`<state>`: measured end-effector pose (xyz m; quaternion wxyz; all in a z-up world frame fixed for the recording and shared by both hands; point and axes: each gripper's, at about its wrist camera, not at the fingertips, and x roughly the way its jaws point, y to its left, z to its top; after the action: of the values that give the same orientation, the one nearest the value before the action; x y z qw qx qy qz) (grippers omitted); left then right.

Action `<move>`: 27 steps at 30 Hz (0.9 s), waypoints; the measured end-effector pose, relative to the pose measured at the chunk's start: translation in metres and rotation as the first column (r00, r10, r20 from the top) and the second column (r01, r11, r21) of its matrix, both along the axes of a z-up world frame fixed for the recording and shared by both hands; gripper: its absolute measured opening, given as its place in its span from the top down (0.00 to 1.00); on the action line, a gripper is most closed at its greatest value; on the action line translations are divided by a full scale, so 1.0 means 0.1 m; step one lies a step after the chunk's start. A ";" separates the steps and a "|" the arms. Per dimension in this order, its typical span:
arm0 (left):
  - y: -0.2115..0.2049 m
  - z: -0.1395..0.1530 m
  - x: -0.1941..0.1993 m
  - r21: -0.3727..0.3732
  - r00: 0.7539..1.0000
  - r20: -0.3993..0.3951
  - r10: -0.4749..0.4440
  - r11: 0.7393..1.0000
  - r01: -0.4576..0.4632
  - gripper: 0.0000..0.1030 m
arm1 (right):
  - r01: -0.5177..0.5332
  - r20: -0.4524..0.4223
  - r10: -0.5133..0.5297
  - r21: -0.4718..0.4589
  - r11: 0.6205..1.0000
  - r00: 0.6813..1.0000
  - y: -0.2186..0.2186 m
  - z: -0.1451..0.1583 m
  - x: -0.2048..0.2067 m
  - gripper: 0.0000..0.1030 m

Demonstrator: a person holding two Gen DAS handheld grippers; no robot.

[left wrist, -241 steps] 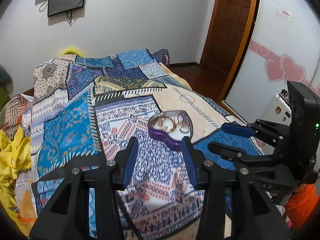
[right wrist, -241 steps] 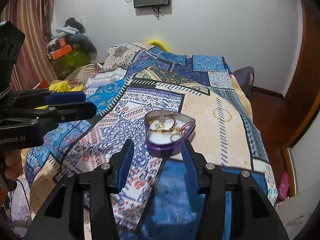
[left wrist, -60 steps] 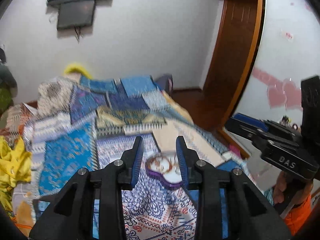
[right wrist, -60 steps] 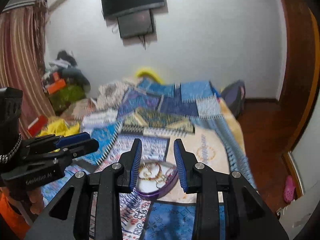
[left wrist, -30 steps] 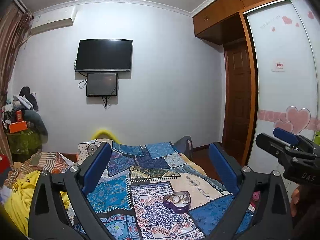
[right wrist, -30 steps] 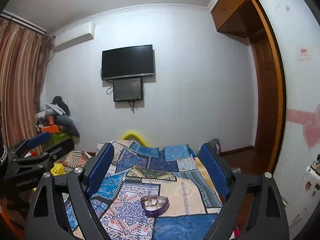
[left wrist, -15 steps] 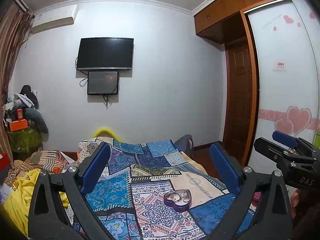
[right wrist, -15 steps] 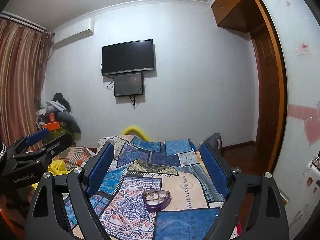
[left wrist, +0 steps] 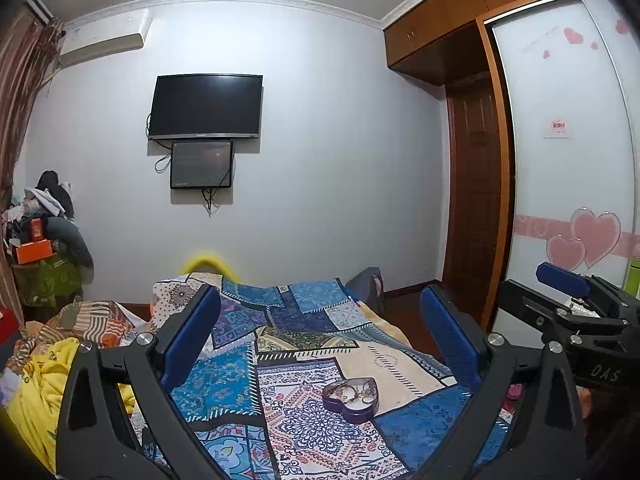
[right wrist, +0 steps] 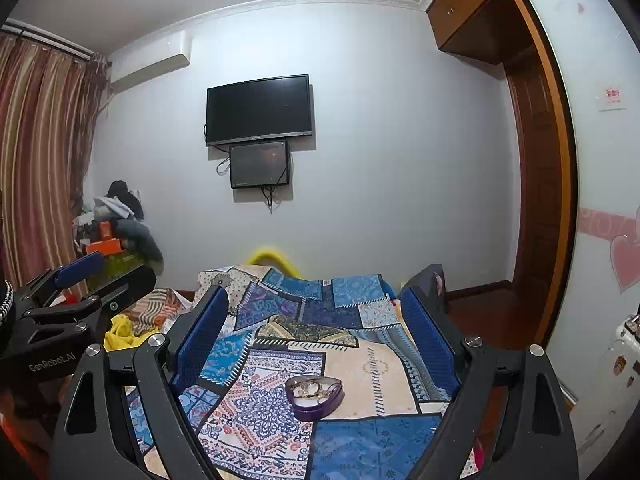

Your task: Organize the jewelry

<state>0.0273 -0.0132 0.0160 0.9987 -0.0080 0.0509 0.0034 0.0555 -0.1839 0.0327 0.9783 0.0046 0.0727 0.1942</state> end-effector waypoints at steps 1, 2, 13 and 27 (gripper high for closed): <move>0.00 0.00 0.00 0.000 1.000 0.000 0.000 1.000 0.000 0.02 | -0.001 -0.001 0.001 -0.001 1.000 1.000 0.00 0.01 0.00 0.16; 0.00 0.00 0.00 -0.001 1.000 -0.001 0.000 1.000 0.000 0.02 | -0.001 -0.002 0.001 -0.002 1.000 1.000 0.00 0.00 -0.01 0.16; 0.00 -0.01 0.03 -0.023 1.000 -0.006 -0.009 1.000 0.009 0.02 | -0.002 -0.011 0.002 -0.010 1.000 1.000 0.00 0.02 0.03 0.16; -0.01 0.00 0.04 -0.027 0.999 -0.010 -0.031 0.999 0.031 0.02 | -0.003 -0.013 0.003 -0.010 1.000 1.000 0.00 0.01 0.03 0.16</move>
<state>0.0316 -0.0140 0.0158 0.9981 -0.0204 0.0563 -0.0126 0.0585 -0.1840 0.0338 0.9775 0.0008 0.0798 0.1951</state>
